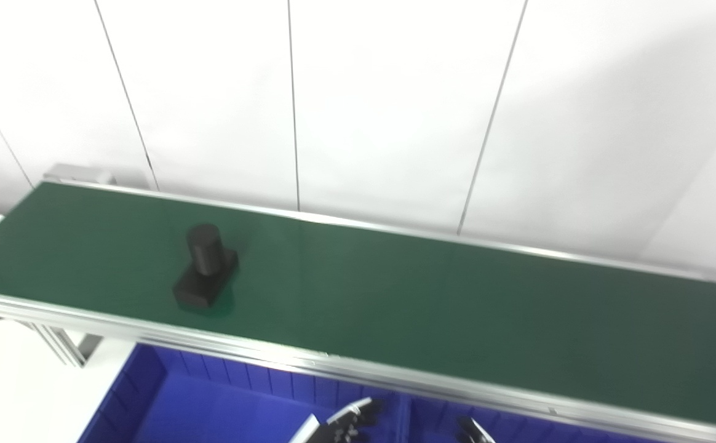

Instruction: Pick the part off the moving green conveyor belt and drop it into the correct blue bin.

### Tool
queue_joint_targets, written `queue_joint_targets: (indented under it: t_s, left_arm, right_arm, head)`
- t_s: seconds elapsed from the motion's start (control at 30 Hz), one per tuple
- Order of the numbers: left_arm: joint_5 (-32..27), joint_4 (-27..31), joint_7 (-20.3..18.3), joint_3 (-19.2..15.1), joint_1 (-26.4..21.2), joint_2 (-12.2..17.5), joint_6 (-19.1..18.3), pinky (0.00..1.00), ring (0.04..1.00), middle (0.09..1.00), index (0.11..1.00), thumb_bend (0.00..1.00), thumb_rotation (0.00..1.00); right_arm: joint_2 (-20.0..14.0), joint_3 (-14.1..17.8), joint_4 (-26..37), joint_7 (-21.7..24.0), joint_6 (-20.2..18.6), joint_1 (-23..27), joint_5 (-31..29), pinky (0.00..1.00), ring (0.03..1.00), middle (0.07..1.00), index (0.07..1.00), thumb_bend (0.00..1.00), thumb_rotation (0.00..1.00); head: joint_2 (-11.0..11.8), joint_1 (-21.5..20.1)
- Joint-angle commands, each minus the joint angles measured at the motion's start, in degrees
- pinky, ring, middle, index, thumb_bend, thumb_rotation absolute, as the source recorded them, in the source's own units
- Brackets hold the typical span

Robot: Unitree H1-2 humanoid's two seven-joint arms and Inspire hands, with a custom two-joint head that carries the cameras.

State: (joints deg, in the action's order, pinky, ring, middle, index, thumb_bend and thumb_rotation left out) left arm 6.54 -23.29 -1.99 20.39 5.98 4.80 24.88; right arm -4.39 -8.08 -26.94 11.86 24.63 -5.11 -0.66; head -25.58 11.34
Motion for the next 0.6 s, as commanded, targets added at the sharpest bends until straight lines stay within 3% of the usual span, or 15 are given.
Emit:
queue_joint_targets:
  t_s: [0.0,0.57]
  left_arm:
    - [0.2,0.3,1.8,0.8,-1.5,-0.4,2.0,0.77,0.867,0.898,0.874,1.00,0.91]
    - [0.0,0.0,4.1,3.1,-2.4,0.1,2.0,0.76,0.868,0.900,0.868,1.00,0.88]
  right_arm:
    - [0.3,0.5,0.2,1.0,2.3,1.2,-0.5,0.89,0.929,0.941,0.899,0.98,0.98]
    - [0.2,1.6,0.0,2.1,2.3,1.3,-0.6,0.90,0.933,0.942,0.899,1.00,0.97]
  head:
    - [0.2,0.1]
    - [-0.9,-0.3]
